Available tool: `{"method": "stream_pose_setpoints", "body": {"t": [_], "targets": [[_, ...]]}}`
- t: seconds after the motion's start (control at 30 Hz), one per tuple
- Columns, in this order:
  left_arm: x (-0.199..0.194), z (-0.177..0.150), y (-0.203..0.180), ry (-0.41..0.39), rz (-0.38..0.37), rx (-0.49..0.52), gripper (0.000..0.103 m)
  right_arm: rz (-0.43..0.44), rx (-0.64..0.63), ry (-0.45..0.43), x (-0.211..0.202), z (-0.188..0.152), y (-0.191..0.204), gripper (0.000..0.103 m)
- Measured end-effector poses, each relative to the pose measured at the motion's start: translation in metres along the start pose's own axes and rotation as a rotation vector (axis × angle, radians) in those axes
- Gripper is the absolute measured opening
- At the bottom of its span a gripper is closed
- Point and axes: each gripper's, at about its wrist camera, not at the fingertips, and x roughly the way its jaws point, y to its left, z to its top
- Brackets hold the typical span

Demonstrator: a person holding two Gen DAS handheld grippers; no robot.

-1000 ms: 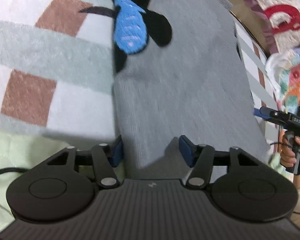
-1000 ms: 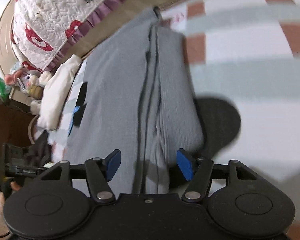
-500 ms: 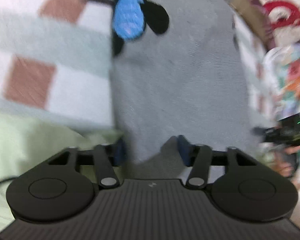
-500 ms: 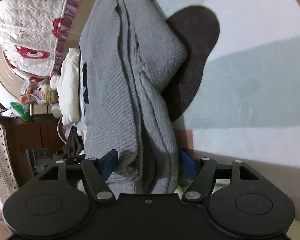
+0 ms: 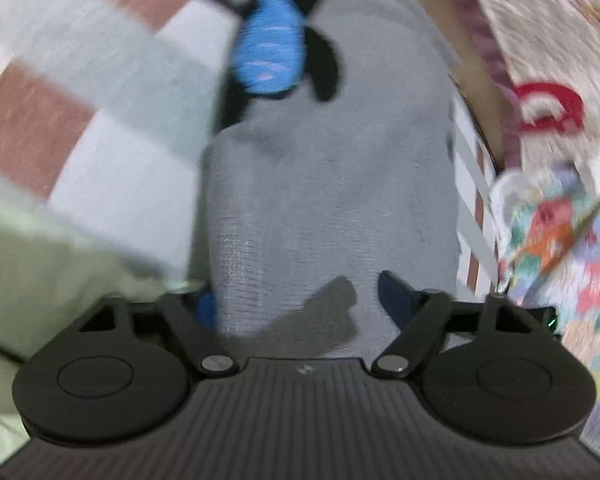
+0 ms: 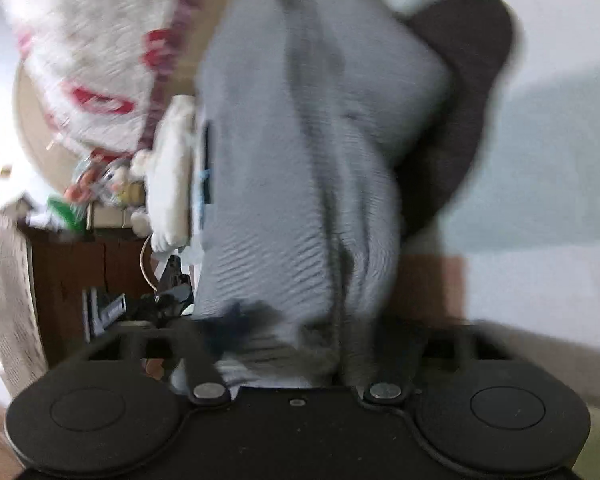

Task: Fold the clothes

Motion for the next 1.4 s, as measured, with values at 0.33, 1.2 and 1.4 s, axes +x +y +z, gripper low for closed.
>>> {"method": "stream_pose_setpoints", "body": {"t": [0.33,1.2,1.4], "targets": [[-0.028,-0.005,-0.029,-0.127,0.010,0.177,0.013,0.052,-0.247,-0.078,-0.013,0.005,0.044,0.030],[-0.032,-0.016,-0.066,0.150,0.099,0.203,0.007,0.229,-0.018,-0.011,-0.029,-0.017,0.033,0.026],[-0.027,0.016,-0.080,0.107,0.129,0.231,0.008,0.208,-0.051,-0.025,-0.028,0.006,0.054,0.026]]}}
